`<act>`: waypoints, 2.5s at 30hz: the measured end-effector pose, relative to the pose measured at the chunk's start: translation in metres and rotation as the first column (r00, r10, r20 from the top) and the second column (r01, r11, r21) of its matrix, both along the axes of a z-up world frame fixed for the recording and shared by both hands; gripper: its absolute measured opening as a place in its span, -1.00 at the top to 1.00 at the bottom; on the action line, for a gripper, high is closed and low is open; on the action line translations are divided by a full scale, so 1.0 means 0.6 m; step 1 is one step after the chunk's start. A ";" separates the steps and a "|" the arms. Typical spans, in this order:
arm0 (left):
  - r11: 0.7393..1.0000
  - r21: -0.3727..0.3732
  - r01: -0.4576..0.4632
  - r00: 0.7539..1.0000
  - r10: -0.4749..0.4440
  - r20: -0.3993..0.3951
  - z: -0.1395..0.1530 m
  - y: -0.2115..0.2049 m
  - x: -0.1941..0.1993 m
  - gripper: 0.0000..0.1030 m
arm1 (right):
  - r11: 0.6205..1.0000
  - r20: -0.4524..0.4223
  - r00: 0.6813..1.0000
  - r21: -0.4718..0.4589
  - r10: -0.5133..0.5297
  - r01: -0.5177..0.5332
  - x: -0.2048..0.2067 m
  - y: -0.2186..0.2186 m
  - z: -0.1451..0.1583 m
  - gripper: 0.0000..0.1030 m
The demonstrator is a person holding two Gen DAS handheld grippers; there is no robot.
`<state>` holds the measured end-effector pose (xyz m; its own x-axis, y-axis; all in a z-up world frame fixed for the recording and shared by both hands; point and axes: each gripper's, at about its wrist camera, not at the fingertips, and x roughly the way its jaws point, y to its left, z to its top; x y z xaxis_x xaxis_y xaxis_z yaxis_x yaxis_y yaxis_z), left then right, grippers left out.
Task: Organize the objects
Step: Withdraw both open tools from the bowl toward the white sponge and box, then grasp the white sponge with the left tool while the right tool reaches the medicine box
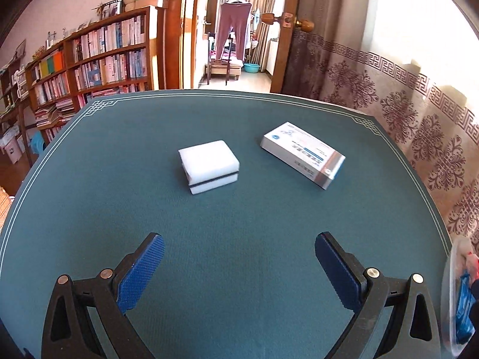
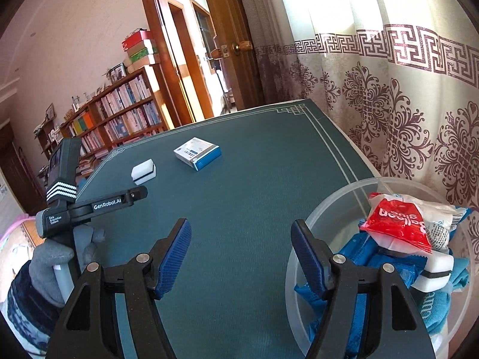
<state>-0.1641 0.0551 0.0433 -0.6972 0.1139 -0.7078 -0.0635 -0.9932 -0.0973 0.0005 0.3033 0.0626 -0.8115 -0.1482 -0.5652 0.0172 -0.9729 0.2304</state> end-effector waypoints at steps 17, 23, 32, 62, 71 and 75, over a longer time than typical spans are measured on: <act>0.991 -0.033 -0.128 0.989 0.130 0.071 -0.033 -0.029 -0.120 -0.99 | 0.999 0.060 0.998 -0.007 0.033 -0.033 -0.046 -0.029 -0.035 -0.37; 0.987 -0.007 -0.163 0.982 0.163 0.097 -0.037 -0.046 -0.142 -0.99 | 0.999 0.078 0.996 0.000 0.044 -0.044 -0.056 -0.043 -0.044 -0.37; 0.997 0.004 -0.072 0.996 0.071 0.058 -0.030 -0.033 -0.137 -0.46 | 0.997 0.092 0.993 0.037 0.069 -0.073 -0.077 -0.079 -0.045 -0.37; 0.988 0.146 -0.058 0.998 0.056 0.022 -0.021 -0.067 -0.129 -0.10 | 0.994 0.228 0.969 -0.079 0.097 -0.081 -0.463 -0.107 -0.037 -0.37; 0.987 0.148 -0.066 0.998 0.064 0.015 -0.020 -0.067 -0.125 -0.10 | 0.979 0.255 0.957 -0.177 0.141 -0.097 -0.524 -0.108 -0.070 -0.48; 0.984 0.158 -0.082 0.997 0.080 0.019 -0.021 -0.073 -0.125 -0.10 | 0.977 0.252 0.946 -0.120 0.204 -0.178 -0.523 -0.138 -0.071 -0.59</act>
<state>-0.2389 0.0110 0.0307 -0.6995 0.1687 -0.6944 0.0188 -0.9670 -0.2539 -0.3131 0.2204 0.0199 -0.5880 -0.3488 -0.7298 0.1273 -0.9309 0.3424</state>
